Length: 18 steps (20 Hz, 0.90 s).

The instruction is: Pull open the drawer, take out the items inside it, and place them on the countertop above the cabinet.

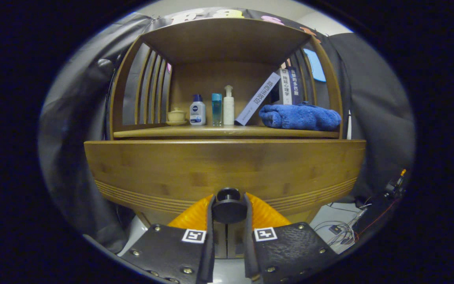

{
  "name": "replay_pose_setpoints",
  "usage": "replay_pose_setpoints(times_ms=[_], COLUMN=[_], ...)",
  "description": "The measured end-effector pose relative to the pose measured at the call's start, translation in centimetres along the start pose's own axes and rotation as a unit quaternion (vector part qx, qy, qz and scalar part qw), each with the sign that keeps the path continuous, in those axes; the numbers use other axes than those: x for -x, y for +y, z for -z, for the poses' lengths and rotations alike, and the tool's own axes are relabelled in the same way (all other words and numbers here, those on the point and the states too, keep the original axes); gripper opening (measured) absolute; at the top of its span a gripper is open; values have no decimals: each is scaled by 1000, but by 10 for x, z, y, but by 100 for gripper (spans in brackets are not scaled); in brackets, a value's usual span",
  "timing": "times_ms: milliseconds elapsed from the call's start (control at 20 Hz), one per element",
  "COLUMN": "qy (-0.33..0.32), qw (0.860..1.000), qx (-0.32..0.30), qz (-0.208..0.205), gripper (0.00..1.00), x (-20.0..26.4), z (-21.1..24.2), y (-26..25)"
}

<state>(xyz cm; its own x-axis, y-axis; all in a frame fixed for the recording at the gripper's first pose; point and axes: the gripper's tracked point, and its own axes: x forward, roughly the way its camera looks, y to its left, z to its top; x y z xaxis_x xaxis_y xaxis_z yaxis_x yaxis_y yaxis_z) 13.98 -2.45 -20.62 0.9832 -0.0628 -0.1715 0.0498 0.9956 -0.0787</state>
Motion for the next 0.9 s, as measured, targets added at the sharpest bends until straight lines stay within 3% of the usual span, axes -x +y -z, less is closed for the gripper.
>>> replay_pose_setpoints(times_ms=[350, 400, 900], qy=[15, 20, 21], qw=[1000, 1000, 999], qx=[-23, -18, -24], qz=[0, -2, -8], gripper=[30, 22, 22], x=[56, 58, 86], z=[14, 18, 24], y=[0, 1, 6])
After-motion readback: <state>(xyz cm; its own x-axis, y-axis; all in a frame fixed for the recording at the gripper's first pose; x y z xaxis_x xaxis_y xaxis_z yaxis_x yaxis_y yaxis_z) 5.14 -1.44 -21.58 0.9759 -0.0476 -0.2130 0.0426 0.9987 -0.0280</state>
